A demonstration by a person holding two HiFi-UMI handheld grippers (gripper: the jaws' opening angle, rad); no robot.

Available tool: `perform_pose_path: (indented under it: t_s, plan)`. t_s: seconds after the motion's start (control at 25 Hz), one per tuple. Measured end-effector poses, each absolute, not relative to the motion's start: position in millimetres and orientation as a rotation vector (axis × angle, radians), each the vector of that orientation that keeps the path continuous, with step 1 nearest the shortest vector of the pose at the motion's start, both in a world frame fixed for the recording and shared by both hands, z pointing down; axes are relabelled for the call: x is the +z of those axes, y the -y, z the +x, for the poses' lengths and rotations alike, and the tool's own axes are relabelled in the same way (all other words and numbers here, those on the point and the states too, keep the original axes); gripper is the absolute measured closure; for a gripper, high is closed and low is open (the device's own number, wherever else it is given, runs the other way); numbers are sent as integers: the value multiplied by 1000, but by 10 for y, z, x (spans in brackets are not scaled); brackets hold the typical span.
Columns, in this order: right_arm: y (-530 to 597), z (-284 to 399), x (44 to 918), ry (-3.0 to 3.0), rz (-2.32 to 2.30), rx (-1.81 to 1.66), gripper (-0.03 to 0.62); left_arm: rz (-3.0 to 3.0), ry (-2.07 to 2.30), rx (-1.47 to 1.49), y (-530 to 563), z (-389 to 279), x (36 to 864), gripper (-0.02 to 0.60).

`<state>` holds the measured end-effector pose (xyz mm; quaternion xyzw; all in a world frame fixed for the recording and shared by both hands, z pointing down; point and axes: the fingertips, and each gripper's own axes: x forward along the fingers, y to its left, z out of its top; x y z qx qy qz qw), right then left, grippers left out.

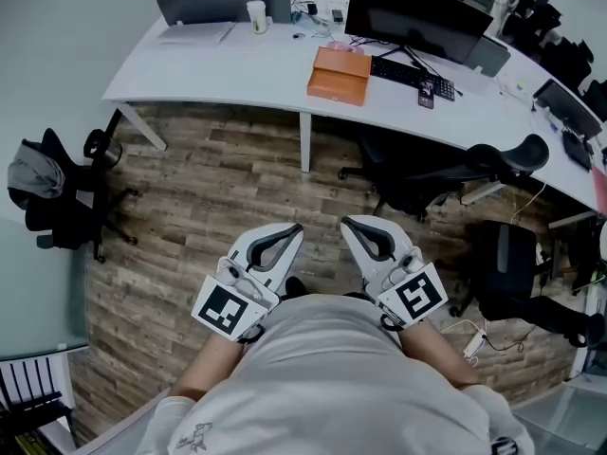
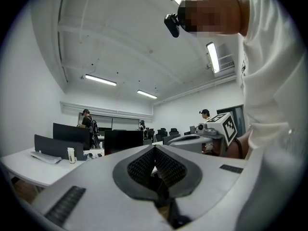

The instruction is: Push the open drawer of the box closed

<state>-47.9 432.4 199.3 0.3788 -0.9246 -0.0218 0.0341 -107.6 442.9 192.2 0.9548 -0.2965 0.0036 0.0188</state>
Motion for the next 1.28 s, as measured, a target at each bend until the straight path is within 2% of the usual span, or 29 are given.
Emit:
perform_pose_path:
  t_s: [0.24, 0.6, 1.28]
  plan:
    - [-4232, -915, 2126, 2829, 1116, -41, 591, 2935, 966, -95, -4273, -1520, 1882, 583]
    - [-4135, -1244, 2194, 2832, 1065, -11, 591, 2887, 1022, -58, -4203, -1835, 2097, 583]
    - [-3641, -1302, 2267, 2872, 1002, 11, 591, 2872, 1081, -5, -3860, -1978, 2172, 583]
